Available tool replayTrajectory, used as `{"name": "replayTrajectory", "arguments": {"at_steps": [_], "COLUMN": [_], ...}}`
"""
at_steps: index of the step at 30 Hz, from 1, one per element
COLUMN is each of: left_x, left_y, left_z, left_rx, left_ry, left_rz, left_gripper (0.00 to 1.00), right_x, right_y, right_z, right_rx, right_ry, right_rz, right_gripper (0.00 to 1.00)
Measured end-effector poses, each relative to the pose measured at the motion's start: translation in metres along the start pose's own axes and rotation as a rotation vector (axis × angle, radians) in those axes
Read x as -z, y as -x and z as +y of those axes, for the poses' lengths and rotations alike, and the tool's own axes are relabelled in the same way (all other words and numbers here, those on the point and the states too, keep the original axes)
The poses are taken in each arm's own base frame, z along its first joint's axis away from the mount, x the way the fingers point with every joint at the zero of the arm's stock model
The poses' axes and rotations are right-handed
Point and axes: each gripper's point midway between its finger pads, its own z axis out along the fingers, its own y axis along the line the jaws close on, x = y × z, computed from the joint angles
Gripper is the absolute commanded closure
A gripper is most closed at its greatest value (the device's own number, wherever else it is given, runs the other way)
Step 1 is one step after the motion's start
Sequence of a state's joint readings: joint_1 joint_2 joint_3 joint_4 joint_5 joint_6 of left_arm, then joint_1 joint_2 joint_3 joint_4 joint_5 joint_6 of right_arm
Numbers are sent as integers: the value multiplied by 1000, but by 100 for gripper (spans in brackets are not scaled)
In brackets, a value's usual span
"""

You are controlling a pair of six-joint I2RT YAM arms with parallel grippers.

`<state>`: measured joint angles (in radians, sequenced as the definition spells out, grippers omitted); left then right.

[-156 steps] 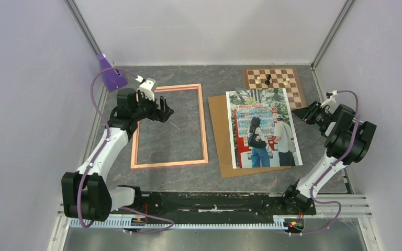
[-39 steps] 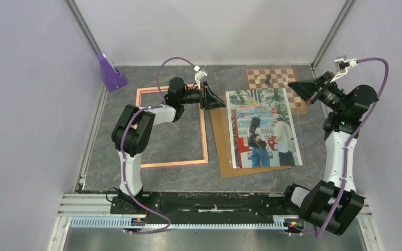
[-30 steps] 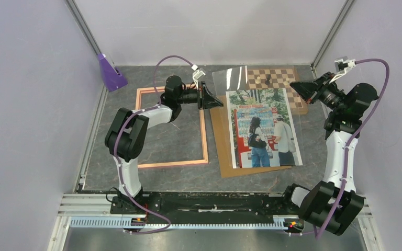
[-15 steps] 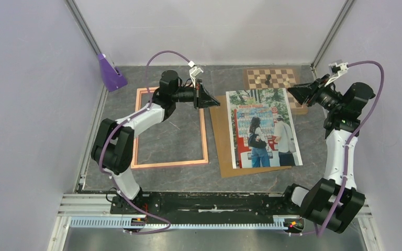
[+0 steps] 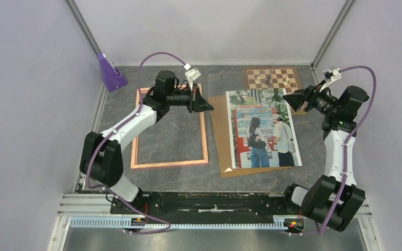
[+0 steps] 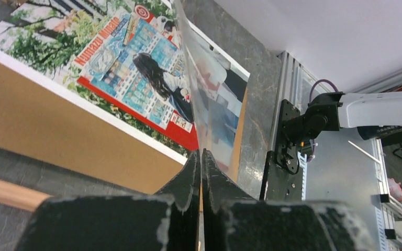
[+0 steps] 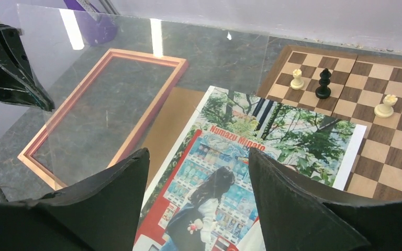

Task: Put the photo into the frame
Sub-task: Pick up the photo frame item at the center of the board.

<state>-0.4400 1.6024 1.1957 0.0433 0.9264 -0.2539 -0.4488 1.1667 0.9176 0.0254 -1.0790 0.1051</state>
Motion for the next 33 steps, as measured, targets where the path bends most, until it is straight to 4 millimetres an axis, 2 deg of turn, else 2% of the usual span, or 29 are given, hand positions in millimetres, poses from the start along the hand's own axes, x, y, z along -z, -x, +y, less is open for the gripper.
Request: {"name": "replayTrajectory", "arguments": {"at_steps": [5, 9, 16, 24, 29, 33], "left_x": [9, 16, 23, 32, 37, 38], "left_y": [-4, -5, -5, -3, -1, -1], "left_z": [-2, -10, -20, -36, -46, -49], "left_rx": [4, -25, -89, -145, -167, -167], "left_ry": [49, 55, 26, -36, -76, -100], "left_rz": [23, 36, 72, 83, 78, 78], "left_gripper": [97, 98, 98, 98, 98, 98], "right_x": [1, 1, -2, -8, -9, -9], "right_y": [1, -13, -55, -85, -92, -97], "right_z": [1, 1, 5, 8, 8, 19], "right_rx": [24, 13, -34, -17, 13, 37], "right_ry": [-2, 13, 66, 159, 201, 278], "right_rz": [-2, 13, 60, 96, 100, 102], "right_gripper": [12, 2, 2, 2, 2, 2]}}
